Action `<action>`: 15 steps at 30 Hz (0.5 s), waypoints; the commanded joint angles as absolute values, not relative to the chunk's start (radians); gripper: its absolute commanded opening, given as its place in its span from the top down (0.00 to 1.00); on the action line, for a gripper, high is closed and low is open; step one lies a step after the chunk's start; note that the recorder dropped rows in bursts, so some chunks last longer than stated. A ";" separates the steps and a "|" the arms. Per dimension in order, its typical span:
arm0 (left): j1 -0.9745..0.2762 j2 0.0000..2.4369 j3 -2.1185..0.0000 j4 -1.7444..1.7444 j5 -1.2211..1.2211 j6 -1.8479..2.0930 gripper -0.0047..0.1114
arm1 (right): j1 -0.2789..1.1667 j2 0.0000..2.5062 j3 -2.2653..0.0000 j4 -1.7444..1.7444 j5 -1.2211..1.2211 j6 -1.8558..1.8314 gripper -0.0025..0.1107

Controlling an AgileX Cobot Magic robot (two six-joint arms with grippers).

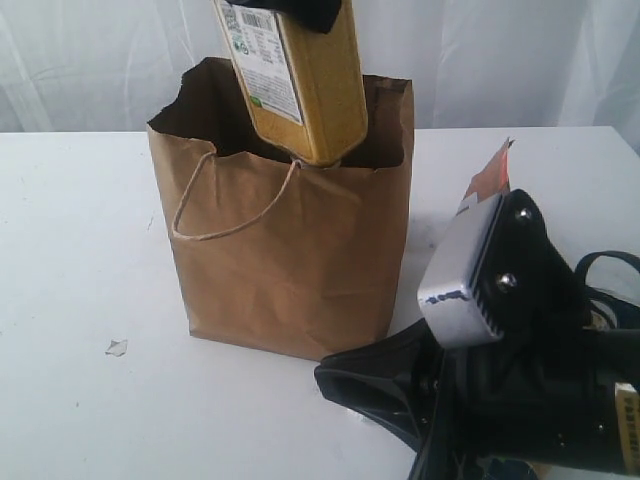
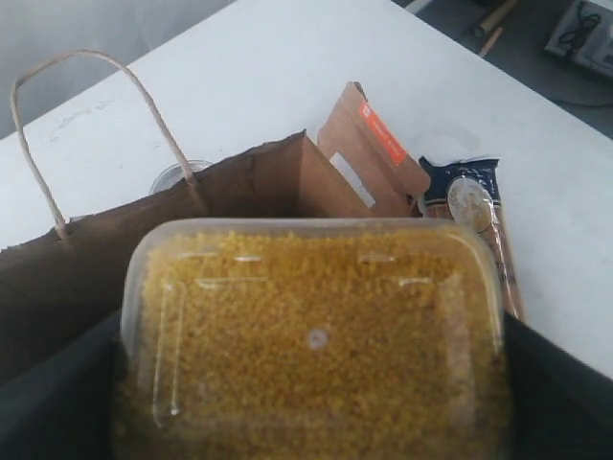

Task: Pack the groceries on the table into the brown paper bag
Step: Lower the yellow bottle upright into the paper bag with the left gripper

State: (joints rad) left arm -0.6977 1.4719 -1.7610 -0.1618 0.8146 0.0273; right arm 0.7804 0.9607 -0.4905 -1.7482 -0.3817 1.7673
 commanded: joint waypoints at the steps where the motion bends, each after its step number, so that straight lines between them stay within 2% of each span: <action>1: -0.701 1.468 -1.775 -0.186 0.782 0.042 0.96 | 0.784 0.956 -0.485 -1.744 -0.382 1.769 0.98; 15: -0.701 1.547 -1.775 -0.172 0.840 0.061 0.96 | 0.784 0.956 -0.476 -1.744 -0.381 1.769 0.98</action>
State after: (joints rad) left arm -0.6977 1.5500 -1.7610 -0.1577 0.8758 0.0593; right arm 0.7804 0.9607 -0.4865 -1.7482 -0.3817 1.7691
